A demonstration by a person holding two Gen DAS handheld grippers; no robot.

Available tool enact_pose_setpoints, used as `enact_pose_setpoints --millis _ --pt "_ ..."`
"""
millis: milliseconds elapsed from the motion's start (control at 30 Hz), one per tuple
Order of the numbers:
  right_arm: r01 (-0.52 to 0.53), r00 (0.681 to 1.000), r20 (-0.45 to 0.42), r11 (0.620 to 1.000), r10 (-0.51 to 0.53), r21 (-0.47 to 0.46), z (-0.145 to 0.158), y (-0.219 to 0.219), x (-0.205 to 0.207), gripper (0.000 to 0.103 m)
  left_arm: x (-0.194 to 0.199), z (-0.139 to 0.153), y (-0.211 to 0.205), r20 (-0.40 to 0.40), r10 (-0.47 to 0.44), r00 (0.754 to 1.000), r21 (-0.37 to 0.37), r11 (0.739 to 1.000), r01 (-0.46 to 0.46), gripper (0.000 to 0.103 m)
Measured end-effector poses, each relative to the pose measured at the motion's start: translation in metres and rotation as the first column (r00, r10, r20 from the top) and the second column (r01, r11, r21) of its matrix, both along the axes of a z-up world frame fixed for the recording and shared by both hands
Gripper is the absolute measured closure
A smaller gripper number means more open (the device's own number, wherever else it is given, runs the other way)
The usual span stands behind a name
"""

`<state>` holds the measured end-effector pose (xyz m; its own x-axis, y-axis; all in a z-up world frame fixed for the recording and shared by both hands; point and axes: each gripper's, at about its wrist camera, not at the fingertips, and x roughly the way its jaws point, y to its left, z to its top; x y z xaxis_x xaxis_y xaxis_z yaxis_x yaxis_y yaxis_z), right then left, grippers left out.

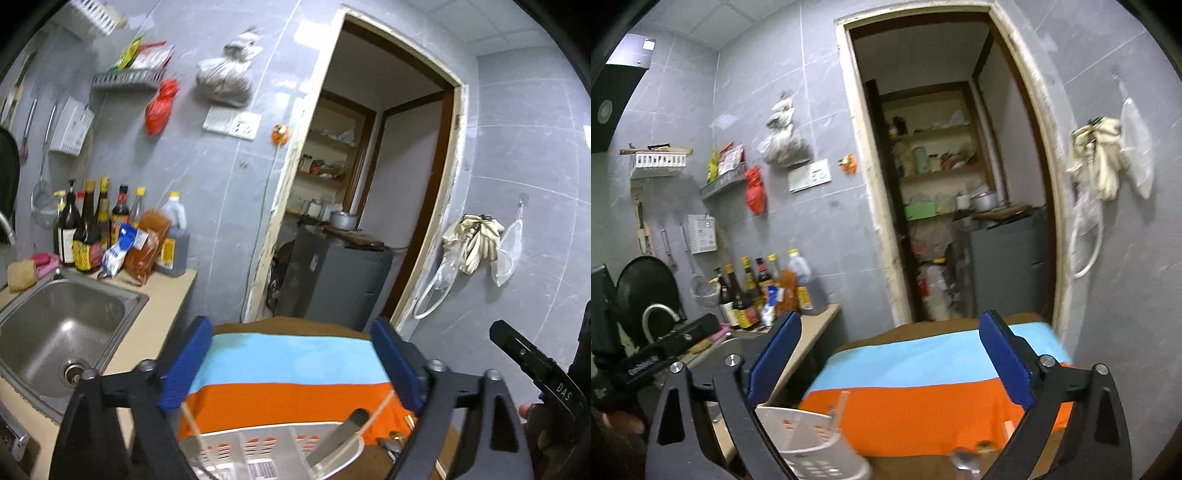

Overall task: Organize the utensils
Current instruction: 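Move both open tools back down to the remaining utensils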

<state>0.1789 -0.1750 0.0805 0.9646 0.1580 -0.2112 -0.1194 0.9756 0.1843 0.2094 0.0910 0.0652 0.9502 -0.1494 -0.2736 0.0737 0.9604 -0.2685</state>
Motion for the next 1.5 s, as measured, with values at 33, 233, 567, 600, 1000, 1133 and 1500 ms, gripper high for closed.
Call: enact_pose_setpoints --millis 33,233,567,600,1000,1133,1500 --pt "0.007 1.000 0.000 1.000 -0.007 -0.004 0.002 -0.005 -0.001 0.006 -0.001 0.002 -0.004 0.007 0.001 1.000 0.002 1.000 -0.001 0.006" --pt "0.054 0.999 -0.007 0.998 -0.054 -0.043 0.007 -0.047 -0.011 0.002 -0.008 0.006 -0.042 0.038 -0.013 0.999 0.035 0.999 0.012 0.002" --pt "0.089 0.995 -0.043 0.990 -0.094 -0.111 -0.007 -0.110 -0.013 0.002 -0.005 -0.004 -0.113 0.018 -0.051 0.999 0.097 0.994 0.049 0.001" --pt "0.091 0.994 -0.049 0.989 -0.097 -0.113 -0.009 -0.117 -0.011 0.002 -0.005 -0.006 -0.121 0.012 -0.058 0.998 0.105 0.993 0.057 0.001" --pt "0.066 0.980 -0.181 0.993 -0.084 -0.100 -0.063 -0.180 0.023 0.002 0.005 -0.047 -0.177 -0.090 -0.066 0.994 0.128 0.989 0.077 0.001" --pt "0.046 0.963 -0.261 0.995 -0.067 -0.088 -0.093 -0.193 0.038 0.002 0.012 -0.072 -0.191 -0.175 -0.066 0.982 0.141 0.986 0.091 0.001" --pt "-0.081 0.901 -0.431 0.995 0.045 -0.065 -0.171 -0.190 0.067 0.020 0.035 -0.146 -0.209 -0.443 -0.058 0.895 0.137 0.982 0.132 0.001"
